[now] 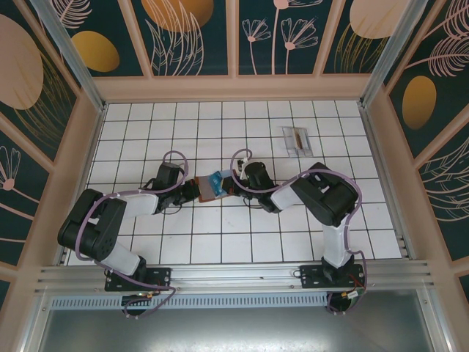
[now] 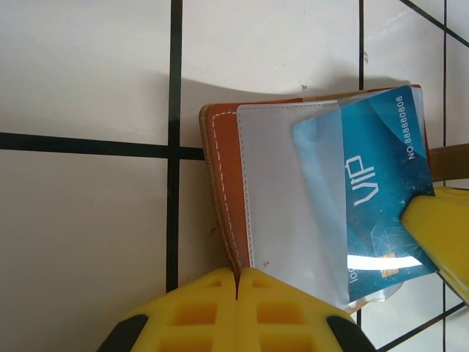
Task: Put the credit cards into the card holder
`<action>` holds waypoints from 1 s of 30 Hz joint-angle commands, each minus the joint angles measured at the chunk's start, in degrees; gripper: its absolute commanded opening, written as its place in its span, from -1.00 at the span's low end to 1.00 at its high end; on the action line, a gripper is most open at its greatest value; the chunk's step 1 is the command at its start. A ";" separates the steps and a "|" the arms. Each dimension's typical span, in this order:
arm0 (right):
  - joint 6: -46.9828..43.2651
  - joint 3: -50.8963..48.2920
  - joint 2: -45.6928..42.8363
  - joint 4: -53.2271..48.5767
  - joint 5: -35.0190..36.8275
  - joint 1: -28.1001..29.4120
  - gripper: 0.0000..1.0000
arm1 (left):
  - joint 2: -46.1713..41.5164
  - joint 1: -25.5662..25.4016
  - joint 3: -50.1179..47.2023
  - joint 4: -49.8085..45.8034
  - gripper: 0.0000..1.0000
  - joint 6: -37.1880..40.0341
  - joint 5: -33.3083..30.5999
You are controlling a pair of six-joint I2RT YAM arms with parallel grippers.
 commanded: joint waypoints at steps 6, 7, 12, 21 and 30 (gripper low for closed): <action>5.02 -1.53 2.29 4.44 1.92 1.91 -1.00 | 1.70 -0.50 0.93 -1.21 -1.00 -0.17 1.47; 5.81 -1.30 2.51 4.67 1.27 2.02 -1.00 | 1.39 -0.50 0.80 -0.87 -1.00 -0.26 1.00; 13.33 -0.71 4.71 5.95 -3.58 2.00 -1.00 | 0.91 -0.50 1.03 -1.32 -1.00 -0.53 0.96; 3.18 2.82 -1.22 -11.74 0.32 0.74 -0.42 | 1.16 -0.50 1.10 -2.64 -0.97 0.26 -0.18; -4.41 9.73 -0.32 -25.12 0.93 -0.53 -0.14 | 2.23 -0.50 2.16 -2.95 -0.99 0.17 0.30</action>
